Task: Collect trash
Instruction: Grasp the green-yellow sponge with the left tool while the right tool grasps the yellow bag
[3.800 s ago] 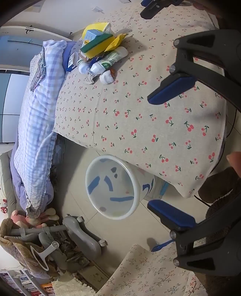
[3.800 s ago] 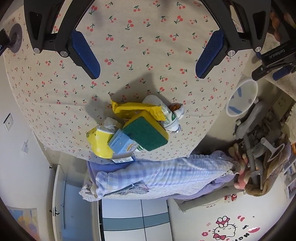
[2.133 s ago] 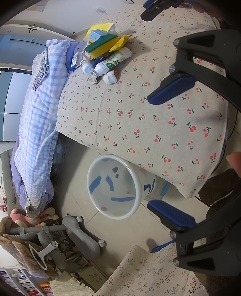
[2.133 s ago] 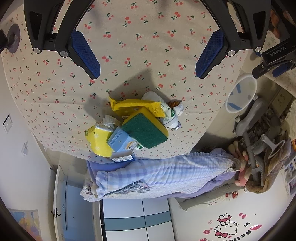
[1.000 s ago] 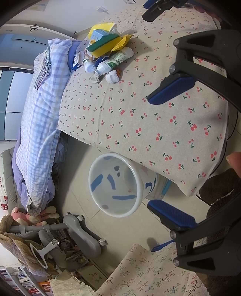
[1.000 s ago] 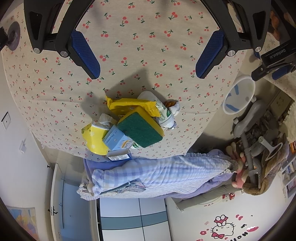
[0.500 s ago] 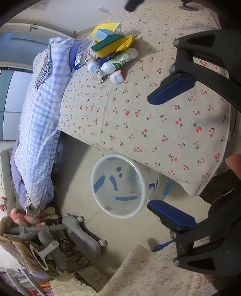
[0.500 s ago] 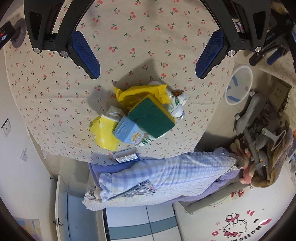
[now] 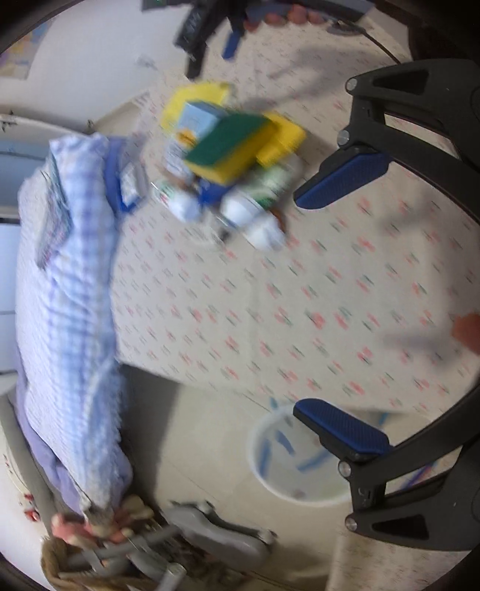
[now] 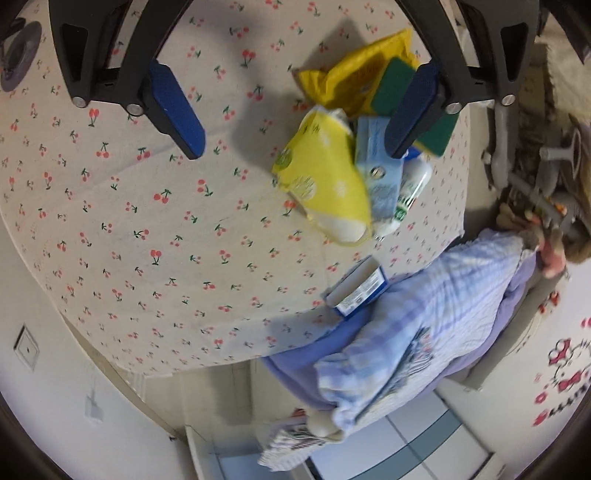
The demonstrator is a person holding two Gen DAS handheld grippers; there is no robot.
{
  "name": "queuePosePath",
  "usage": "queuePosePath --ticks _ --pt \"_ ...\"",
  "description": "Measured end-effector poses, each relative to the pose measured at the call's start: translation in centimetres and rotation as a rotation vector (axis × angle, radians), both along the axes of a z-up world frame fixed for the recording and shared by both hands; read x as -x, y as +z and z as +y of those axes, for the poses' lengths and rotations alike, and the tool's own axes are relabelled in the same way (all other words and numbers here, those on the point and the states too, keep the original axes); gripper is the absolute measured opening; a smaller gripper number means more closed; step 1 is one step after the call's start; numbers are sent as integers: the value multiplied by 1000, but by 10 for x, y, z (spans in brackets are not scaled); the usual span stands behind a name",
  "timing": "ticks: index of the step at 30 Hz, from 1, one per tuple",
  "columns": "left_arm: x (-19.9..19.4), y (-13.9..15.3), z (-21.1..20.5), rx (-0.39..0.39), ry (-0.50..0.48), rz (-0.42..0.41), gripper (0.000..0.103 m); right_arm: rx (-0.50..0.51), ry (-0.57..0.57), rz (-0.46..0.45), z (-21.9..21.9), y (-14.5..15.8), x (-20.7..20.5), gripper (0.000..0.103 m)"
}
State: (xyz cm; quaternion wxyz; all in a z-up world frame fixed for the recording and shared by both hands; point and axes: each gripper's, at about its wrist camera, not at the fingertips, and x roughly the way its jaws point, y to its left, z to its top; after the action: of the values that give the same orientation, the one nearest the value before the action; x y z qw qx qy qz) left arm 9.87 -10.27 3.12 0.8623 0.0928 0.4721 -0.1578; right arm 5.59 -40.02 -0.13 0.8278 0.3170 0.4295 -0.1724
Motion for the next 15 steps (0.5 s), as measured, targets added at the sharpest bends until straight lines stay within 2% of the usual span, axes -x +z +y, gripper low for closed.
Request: queuePosePath --ticks 5,11,14,15 --pt "-13 -2 -40 56 -86 16 101 -60 -33 -9 -17 -9 -6 90" --pt "-40 -29 -78 216 -115 172 78 -61 -20 -18 -24 -9 -7 90" --pt "-48 -42 -92 288 -106 211 73 -64 -29 -40 -32 -8 -4 90" --pt "-50 -44 -96 298 -103 217 66 -68 -27 -47 -34 -8 -4 90"
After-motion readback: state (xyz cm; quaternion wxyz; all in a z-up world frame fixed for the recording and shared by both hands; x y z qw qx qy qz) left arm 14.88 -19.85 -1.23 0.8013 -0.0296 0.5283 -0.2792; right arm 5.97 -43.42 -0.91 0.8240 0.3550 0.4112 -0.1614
